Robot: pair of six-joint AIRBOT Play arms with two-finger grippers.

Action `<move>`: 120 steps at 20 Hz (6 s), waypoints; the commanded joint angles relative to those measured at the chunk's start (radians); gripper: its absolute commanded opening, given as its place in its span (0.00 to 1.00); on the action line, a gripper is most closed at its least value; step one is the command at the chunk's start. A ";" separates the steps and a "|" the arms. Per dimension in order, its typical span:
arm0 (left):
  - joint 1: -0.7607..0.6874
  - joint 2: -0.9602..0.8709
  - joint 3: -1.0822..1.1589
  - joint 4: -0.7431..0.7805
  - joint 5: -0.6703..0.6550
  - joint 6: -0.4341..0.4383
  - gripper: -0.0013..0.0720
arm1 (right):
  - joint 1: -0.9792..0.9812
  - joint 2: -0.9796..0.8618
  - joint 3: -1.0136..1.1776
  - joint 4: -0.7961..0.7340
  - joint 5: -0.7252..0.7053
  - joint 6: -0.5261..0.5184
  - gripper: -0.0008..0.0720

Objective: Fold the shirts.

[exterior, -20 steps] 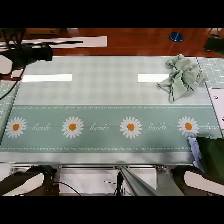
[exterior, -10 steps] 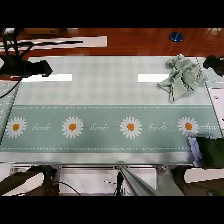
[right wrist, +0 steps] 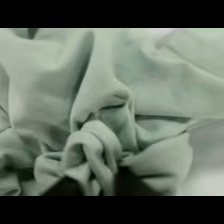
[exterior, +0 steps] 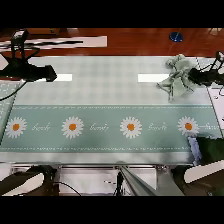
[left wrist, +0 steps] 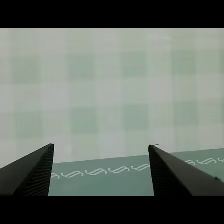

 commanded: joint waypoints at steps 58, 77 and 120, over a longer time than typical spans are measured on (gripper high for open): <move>-0.013 0.348 -0.389 -0.253 -0.104 0.144 0.94 | 0.277 0.447 0.287 -0.171 0.782 -0.113 0.61; -0.029 -0.371 -0.074 -0.391 0.098 0.214 0.93 | 0.108 0.383 0.063 -0.034 0.702 -0.123 0.60; -0.057 -0.462 0.254 -0.395 -0.250 0.225 0.04 | 0.500 0.183 -0.488 0.653 0.052 -0.259 0.47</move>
